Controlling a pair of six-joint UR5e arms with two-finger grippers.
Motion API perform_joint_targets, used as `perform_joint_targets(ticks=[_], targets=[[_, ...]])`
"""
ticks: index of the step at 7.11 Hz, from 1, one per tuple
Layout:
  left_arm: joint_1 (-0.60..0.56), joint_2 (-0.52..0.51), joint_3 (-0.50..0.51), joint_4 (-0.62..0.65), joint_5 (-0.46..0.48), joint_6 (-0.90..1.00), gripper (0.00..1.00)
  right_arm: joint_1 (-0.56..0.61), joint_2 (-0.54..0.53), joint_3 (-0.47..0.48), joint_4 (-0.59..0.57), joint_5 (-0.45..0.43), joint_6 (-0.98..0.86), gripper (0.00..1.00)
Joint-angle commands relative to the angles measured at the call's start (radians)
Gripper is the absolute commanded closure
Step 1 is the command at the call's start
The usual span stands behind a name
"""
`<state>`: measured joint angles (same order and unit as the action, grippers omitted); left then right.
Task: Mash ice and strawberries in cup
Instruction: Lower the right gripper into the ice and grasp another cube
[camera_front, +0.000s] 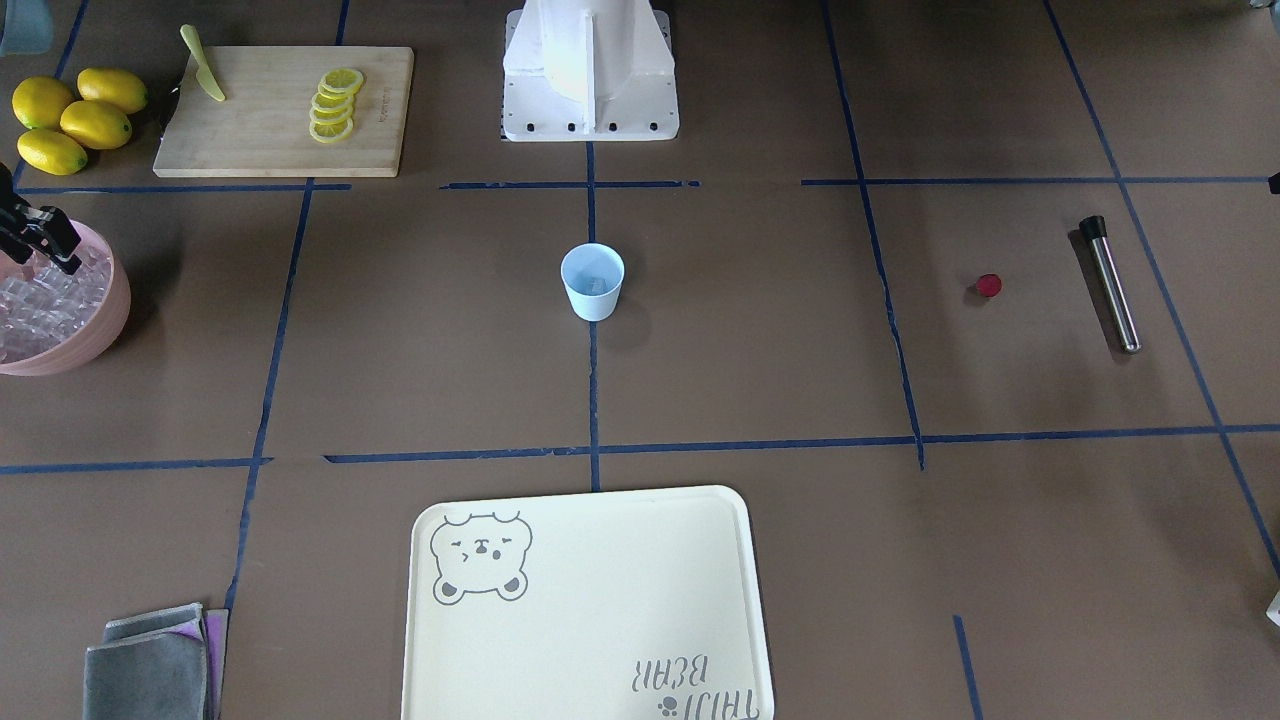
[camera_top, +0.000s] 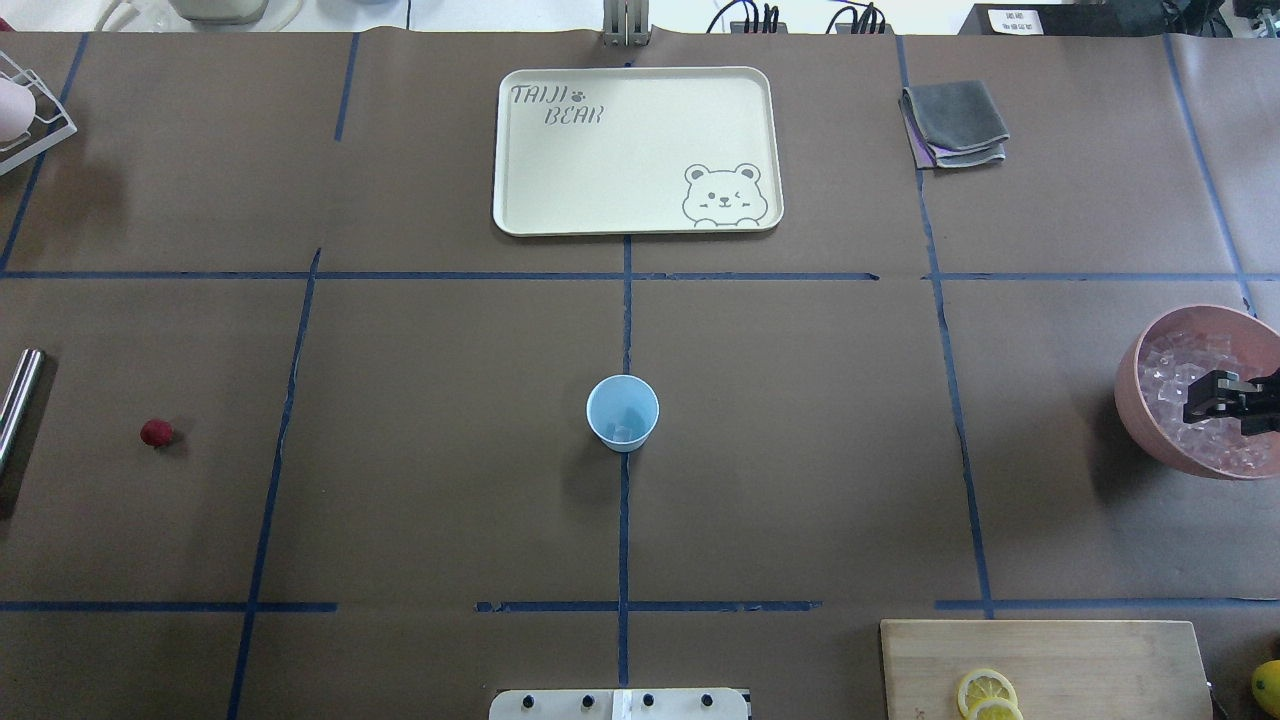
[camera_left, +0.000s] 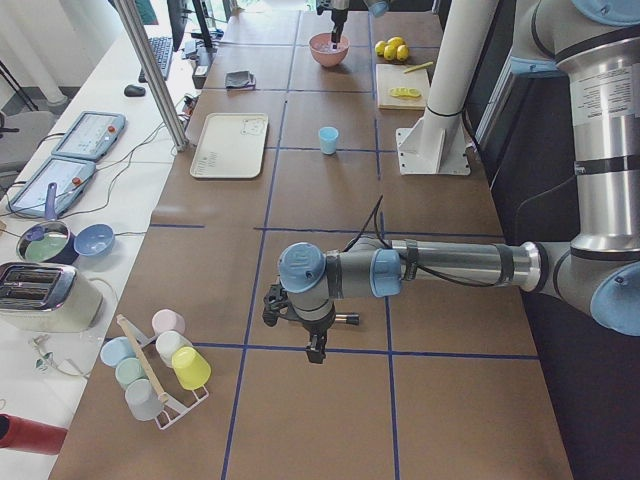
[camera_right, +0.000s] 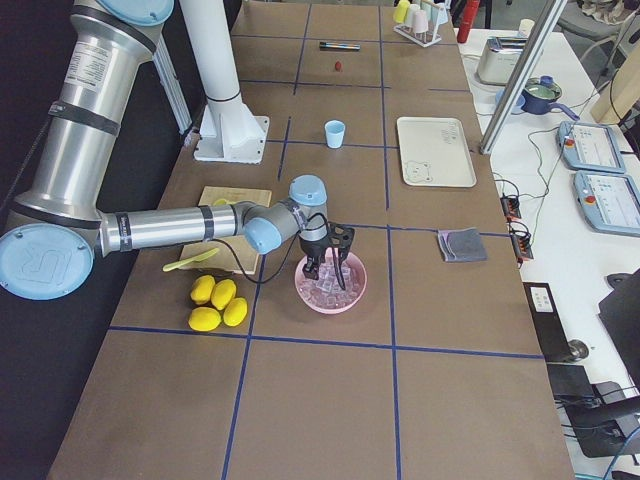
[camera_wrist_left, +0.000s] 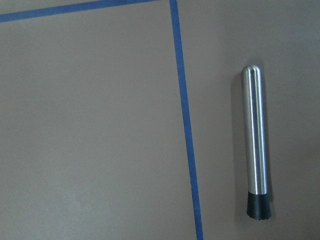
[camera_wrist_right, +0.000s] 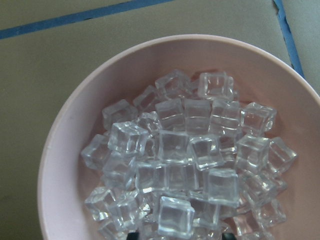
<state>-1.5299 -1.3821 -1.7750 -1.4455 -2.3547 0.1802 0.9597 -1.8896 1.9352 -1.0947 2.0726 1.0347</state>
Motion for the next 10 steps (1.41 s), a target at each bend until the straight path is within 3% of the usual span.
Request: perform_joint_targets(ticks=[1,10], targets=[[0.002,0.000,0.000,-0.001,0.000,0.001,0.00,-0.012,0.003,-0.005,-0.001,-0.009,-0.001,0.43],[0.005,0.000,0.000,0.001,-0.023,-0.001,0.00,-0.009,0.018,-0.019,-0.004,-0.011,-0.013,0.46]])
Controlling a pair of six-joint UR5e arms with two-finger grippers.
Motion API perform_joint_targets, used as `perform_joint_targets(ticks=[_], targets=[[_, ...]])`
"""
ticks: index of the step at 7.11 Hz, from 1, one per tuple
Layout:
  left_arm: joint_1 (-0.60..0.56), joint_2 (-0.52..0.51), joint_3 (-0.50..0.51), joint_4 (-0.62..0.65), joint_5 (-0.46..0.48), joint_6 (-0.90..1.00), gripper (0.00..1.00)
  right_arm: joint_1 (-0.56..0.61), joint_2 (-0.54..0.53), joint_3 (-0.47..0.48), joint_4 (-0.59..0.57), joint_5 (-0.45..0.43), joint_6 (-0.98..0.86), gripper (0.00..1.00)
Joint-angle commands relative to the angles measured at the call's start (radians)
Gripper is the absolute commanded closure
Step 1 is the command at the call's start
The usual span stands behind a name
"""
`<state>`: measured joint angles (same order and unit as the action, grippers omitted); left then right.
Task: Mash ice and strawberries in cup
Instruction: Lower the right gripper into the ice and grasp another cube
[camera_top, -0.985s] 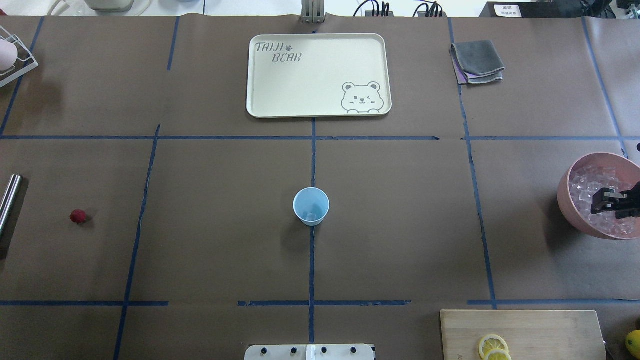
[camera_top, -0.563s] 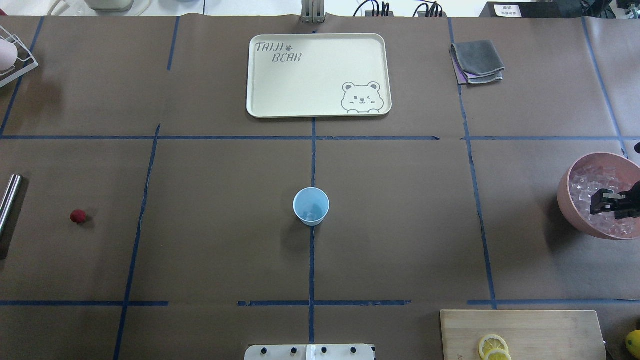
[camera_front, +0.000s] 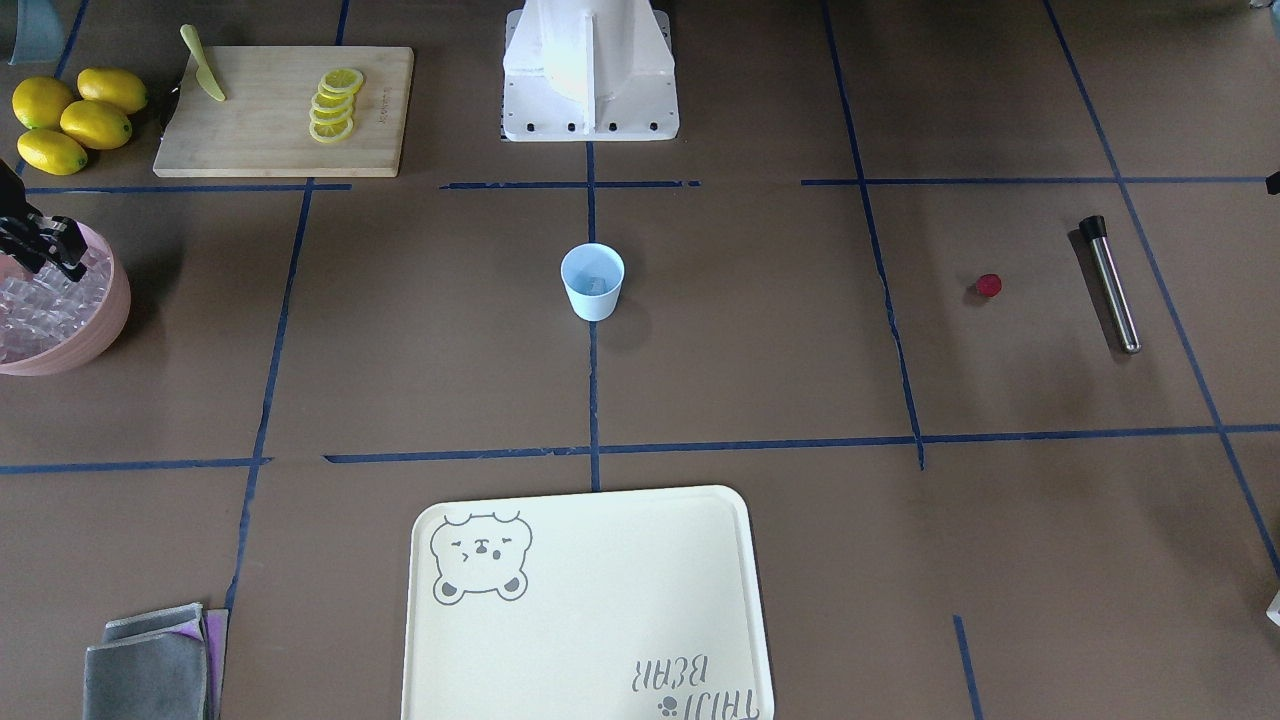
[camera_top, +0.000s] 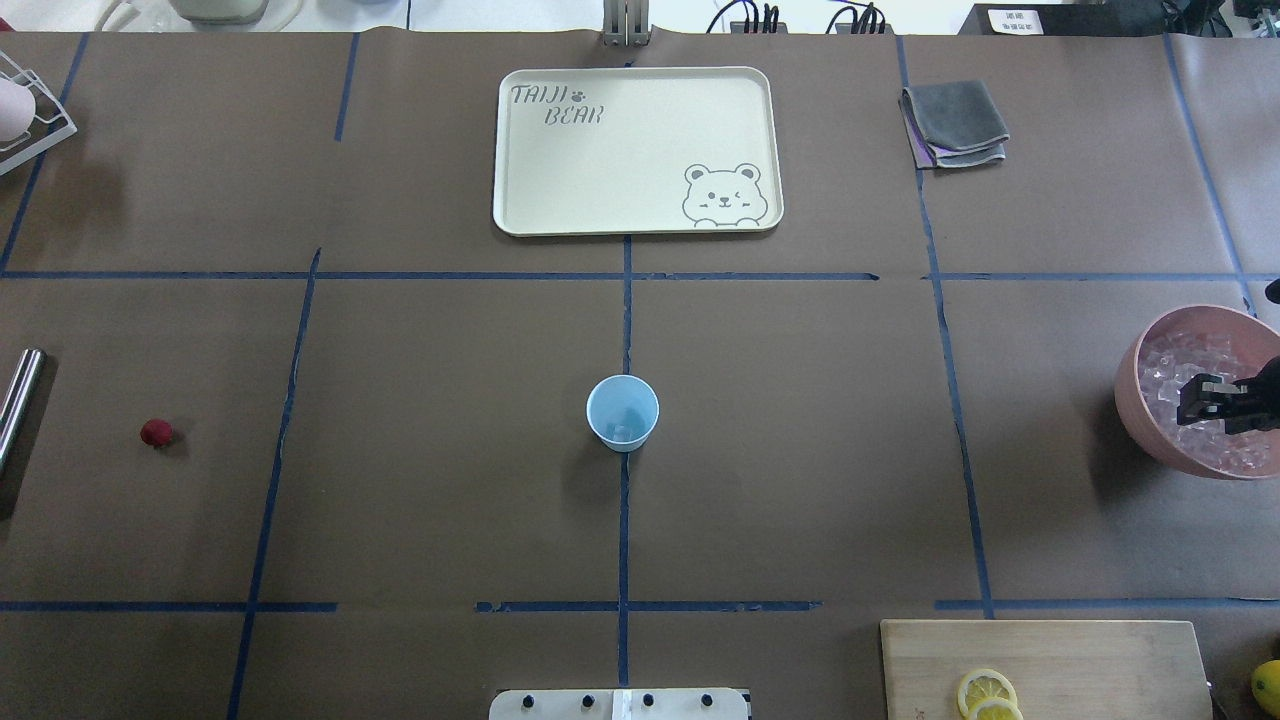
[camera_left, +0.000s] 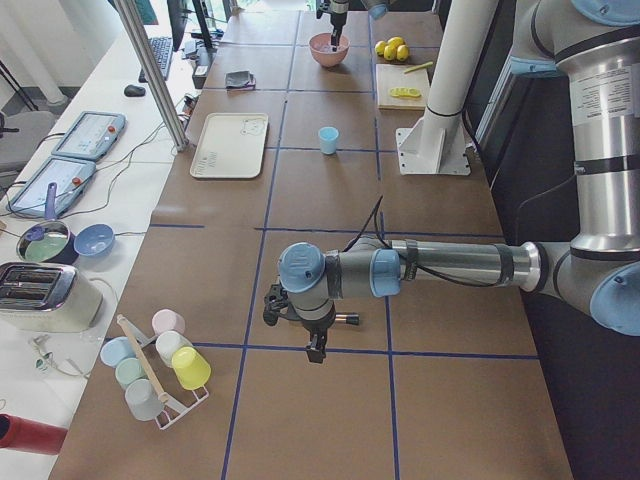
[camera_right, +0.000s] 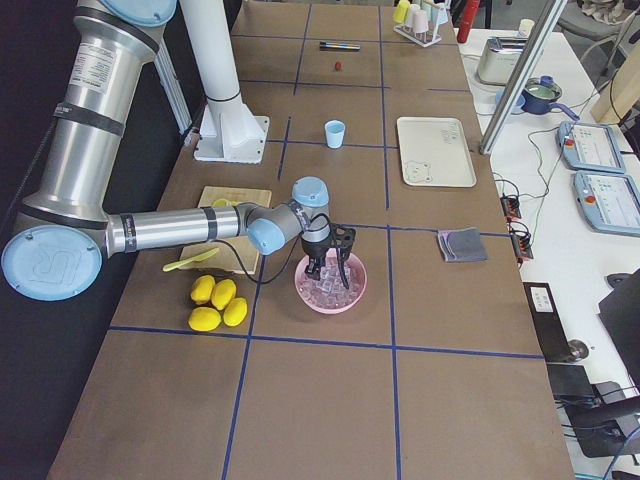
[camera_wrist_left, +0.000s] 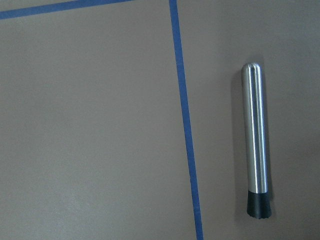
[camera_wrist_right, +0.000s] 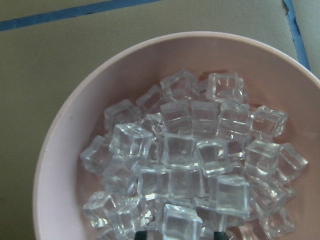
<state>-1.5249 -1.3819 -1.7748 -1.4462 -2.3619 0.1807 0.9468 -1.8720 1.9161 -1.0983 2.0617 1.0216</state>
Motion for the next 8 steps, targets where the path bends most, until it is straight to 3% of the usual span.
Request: perform_joint_targets(ticks=[1,3,5,6,8], targets=[[0.000,0.001,0.000,0.001,-0.017,-0.001,0.00,0.006,0.001,0.000,0.000,-0.012,0.000,0.46],[0.000,0.001,0.000,0.001,-0.017,-0.001,0.00,0.006,0.002,0.000,0.000,-0.026,0.000,0.49],[0.000,0.003,-0.002,0.001,-0.017,-0.001,0.00,0.006,0.001,0.000,-0.002,-0.026,0.000,0.82],[0.000,0.003,-0.002,0.001,-0.017,-0.001,0.00,0.006,0.001,0.001,-0.003,-0.023,0.000,0.93],[0.000,0.004,-0.003,0.001,-0.017,-0.001,0.00,0.013,-0.001,0.029,-0.003,-0.014,-0.002,0.98]])
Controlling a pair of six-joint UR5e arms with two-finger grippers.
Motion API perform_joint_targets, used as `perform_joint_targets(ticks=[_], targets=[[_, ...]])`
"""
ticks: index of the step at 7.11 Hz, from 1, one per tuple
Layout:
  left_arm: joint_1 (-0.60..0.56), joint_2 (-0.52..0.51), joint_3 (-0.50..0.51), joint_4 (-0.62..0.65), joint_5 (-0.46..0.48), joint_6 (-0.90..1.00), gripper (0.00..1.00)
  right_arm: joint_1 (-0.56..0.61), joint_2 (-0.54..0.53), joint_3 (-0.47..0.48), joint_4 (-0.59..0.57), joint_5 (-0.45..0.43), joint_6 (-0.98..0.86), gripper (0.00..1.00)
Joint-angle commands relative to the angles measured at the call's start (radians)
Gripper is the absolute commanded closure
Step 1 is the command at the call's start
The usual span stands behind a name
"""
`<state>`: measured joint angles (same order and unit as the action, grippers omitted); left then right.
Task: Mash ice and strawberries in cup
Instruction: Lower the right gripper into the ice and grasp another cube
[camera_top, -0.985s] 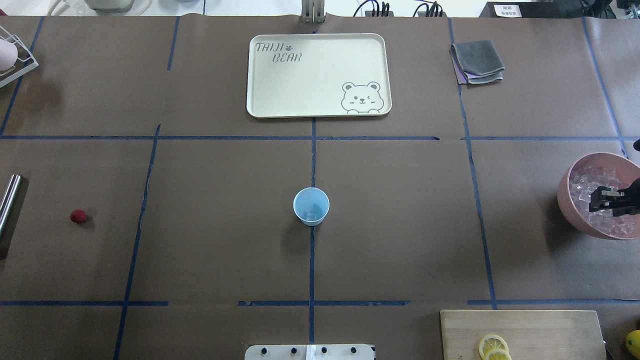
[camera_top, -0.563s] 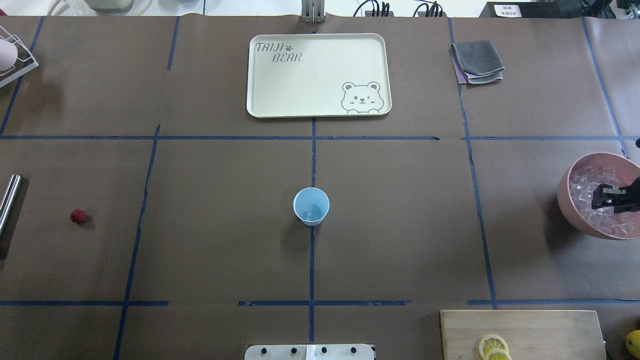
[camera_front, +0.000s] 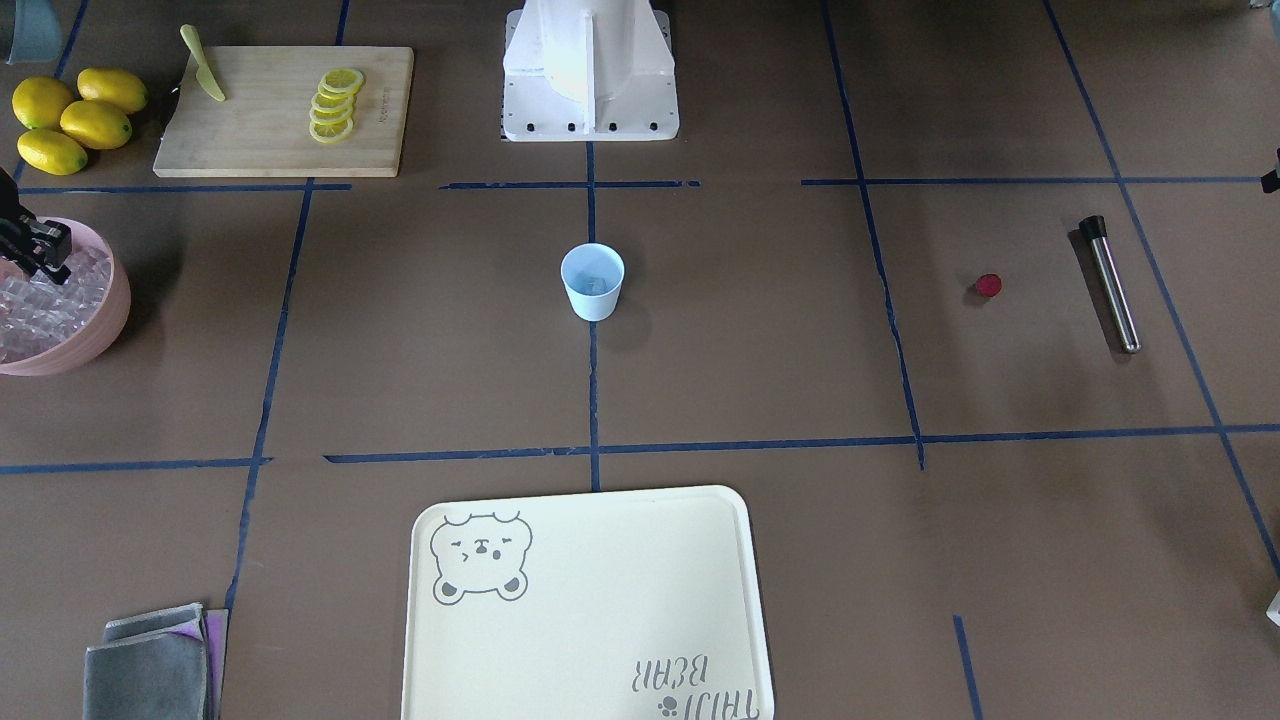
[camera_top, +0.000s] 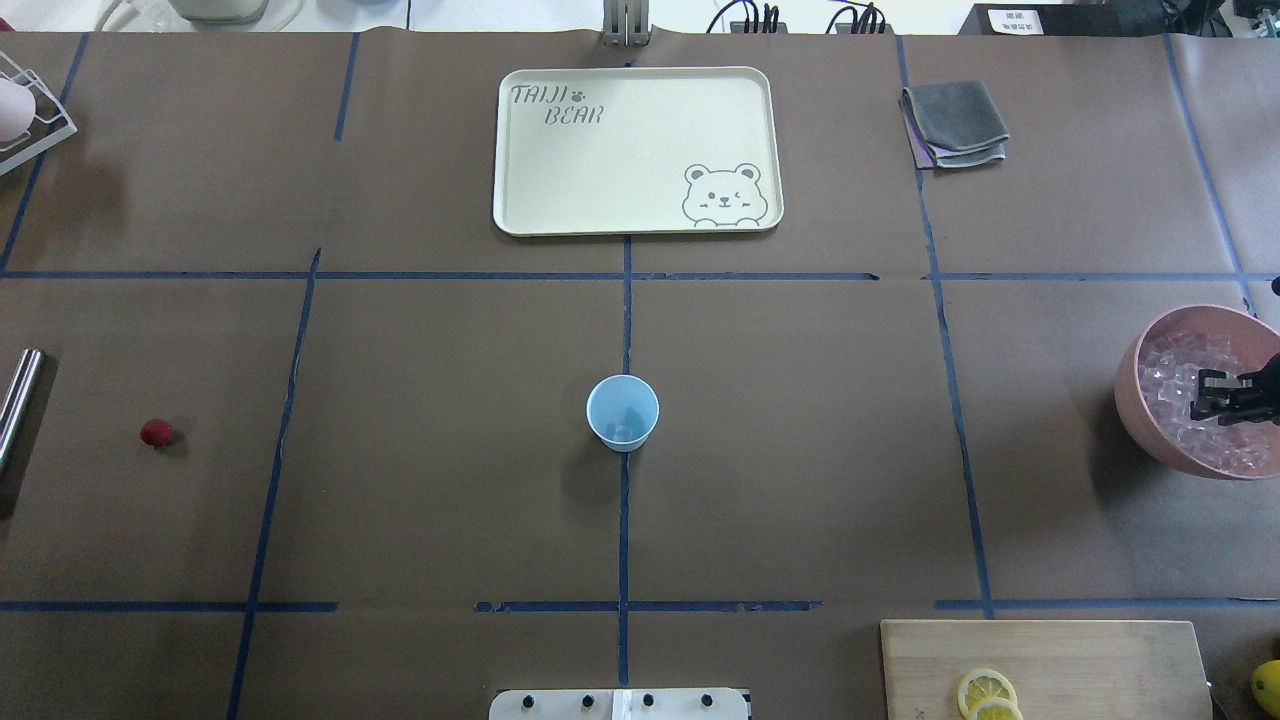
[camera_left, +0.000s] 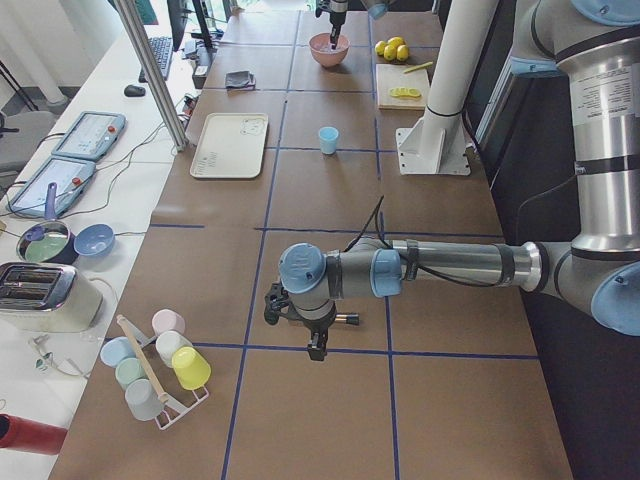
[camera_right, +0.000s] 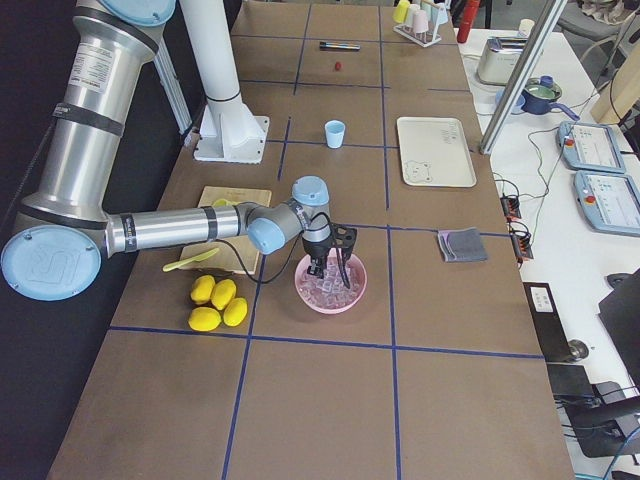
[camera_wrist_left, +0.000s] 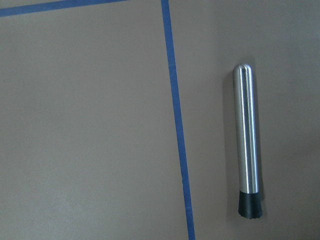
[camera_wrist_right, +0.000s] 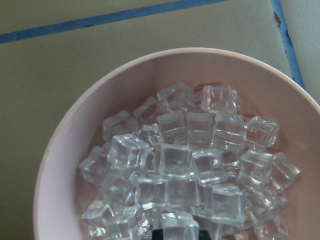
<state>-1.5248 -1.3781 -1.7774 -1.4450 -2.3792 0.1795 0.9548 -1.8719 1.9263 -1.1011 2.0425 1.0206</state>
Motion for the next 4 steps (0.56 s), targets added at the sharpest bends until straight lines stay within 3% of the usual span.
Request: perform_joint_targets(ticks=[1,4], targets=[[0.000,0.001,-0.001,0.000,0.000,0.000,0.00,0.030,-0.003,0.057,-0.003,0.007,-0.005,0.97],[0.000,0.002,-0.017,0.002,0.002,0.000,0.00,0.044,0.047,0.169,-0.005,0.019,-0.204,0.97]])
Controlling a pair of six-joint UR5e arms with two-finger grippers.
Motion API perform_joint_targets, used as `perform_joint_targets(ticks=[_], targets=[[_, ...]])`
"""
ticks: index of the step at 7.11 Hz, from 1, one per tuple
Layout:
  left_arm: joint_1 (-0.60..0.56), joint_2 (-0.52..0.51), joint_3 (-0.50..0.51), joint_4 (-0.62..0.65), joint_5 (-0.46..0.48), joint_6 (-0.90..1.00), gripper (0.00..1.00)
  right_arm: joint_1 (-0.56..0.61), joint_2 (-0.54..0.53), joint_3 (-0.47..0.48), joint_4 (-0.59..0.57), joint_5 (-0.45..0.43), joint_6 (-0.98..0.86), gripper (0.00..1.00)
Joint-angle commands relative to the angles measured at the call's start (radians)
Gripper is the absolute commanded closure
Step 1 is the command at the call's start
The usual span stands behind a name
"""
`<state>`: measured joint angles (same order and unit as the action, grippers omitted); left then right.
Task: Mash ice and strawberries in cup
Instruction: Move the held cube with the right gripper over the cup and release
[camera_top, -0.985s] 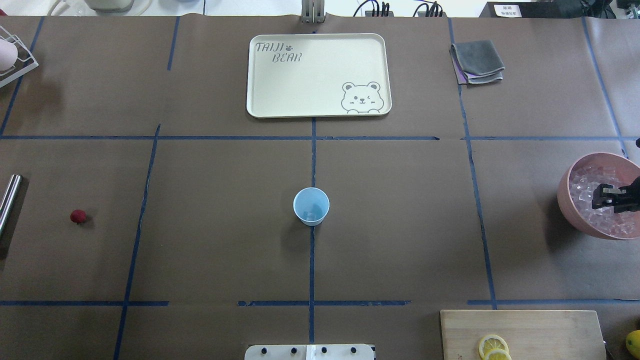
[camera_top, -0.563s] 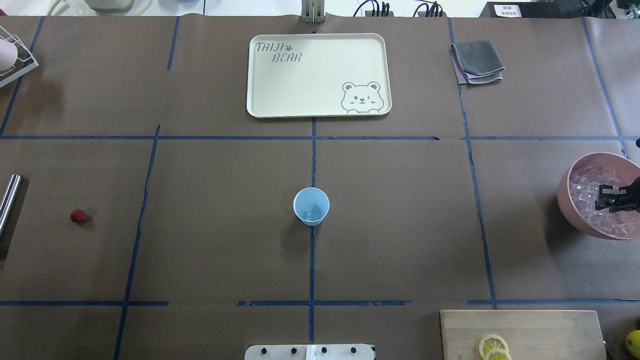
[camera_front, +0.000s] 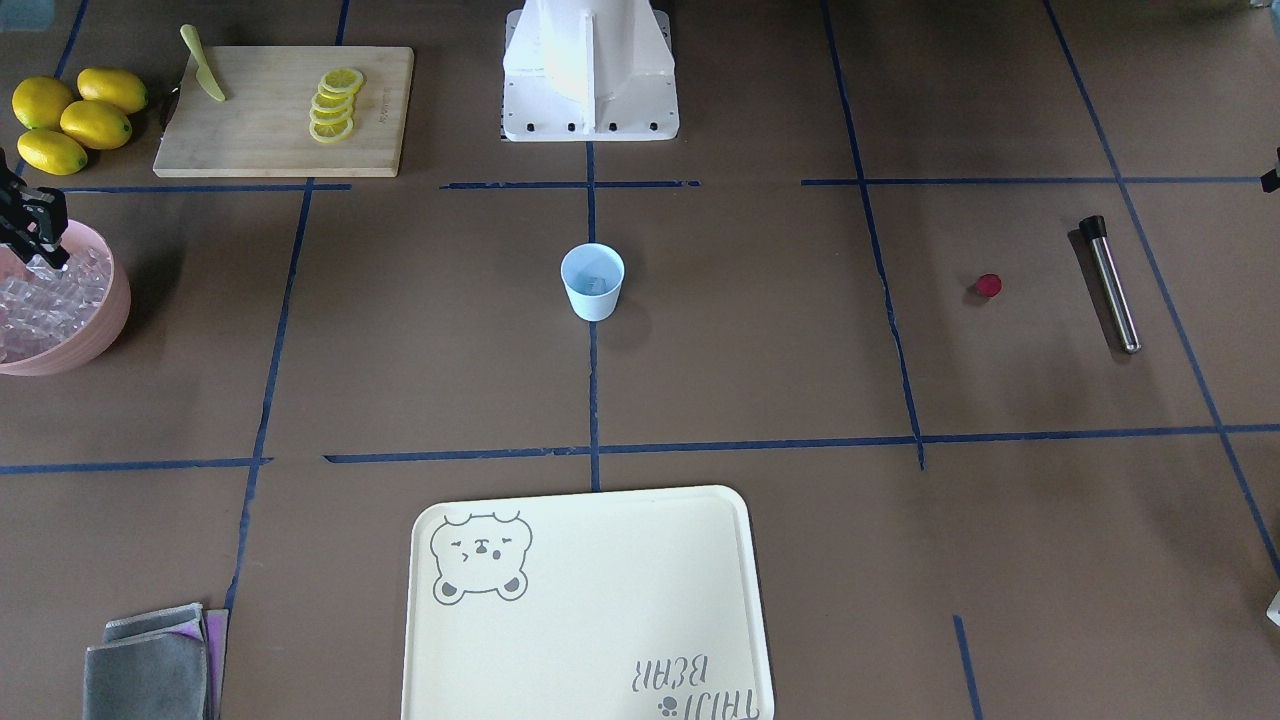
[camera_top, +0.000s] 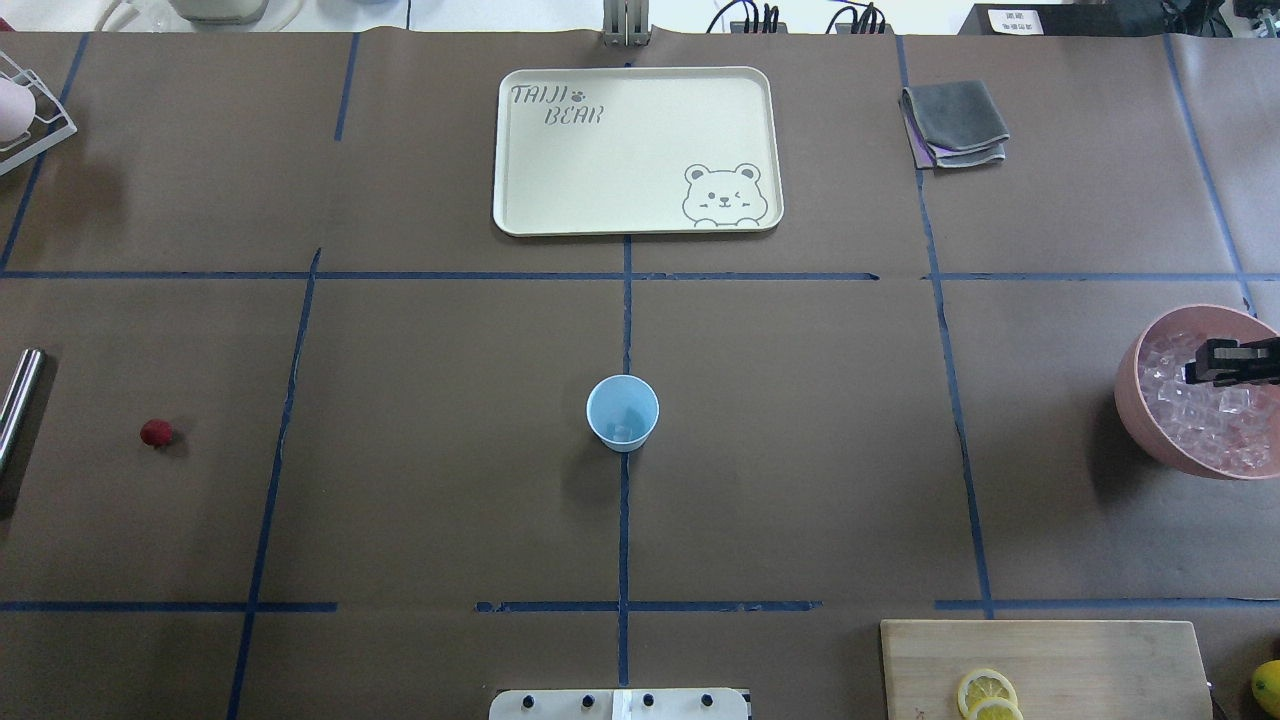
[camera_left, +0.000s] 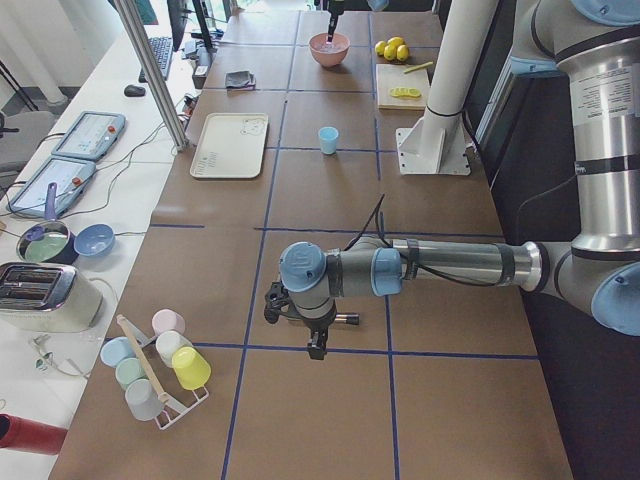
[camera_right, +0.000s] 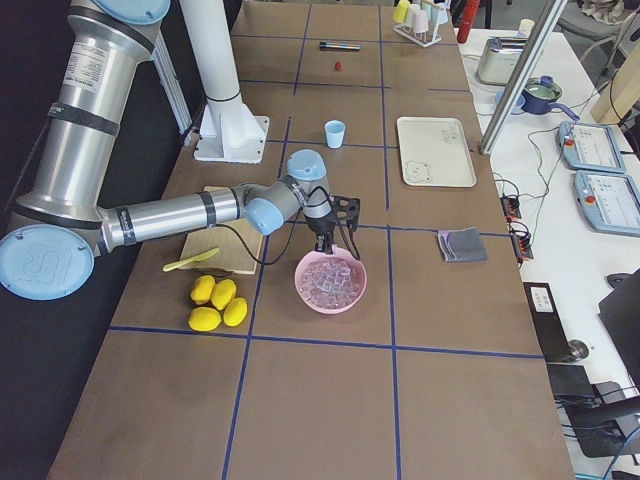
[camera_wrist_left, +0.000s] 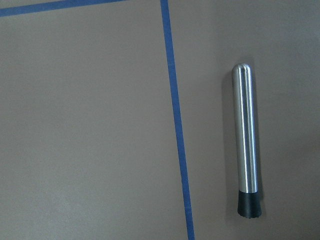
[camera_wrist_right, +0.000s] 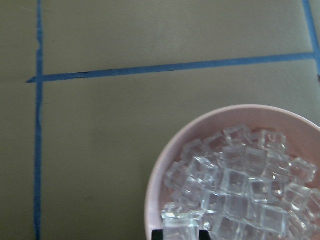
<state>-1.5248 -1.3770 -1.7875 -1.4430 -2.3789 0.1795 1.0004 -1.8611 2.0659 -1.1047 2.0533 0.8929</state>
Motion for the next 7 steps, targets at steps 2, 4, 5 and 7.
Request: perform_joint_targets(ticks=[2,4,5,7], targets=[[-0.011,0.003,-0.059,-0.011,0.003,0.000,0.00,-0.044,0.214,0.039,-0.173,0.011,-0.077,0.96],[-0.014,0.032,-0.093,-0.013,0.003,0.002,0.00,-0.126,0.476,0.046,-0.452,0.007,-0.051,1.00],[-0.012,0.030,-0.093,-0.013,0.003,0.000,0.00,-0.196,0.610,0.042,-0.562,-0.004,0.048,1.00],[-0.012,0.029,-0.098,-0.013,0.004,0.000,0.00,-0.325,0.840,-0.027,-0.686,-0.080,0.200,1.00]])
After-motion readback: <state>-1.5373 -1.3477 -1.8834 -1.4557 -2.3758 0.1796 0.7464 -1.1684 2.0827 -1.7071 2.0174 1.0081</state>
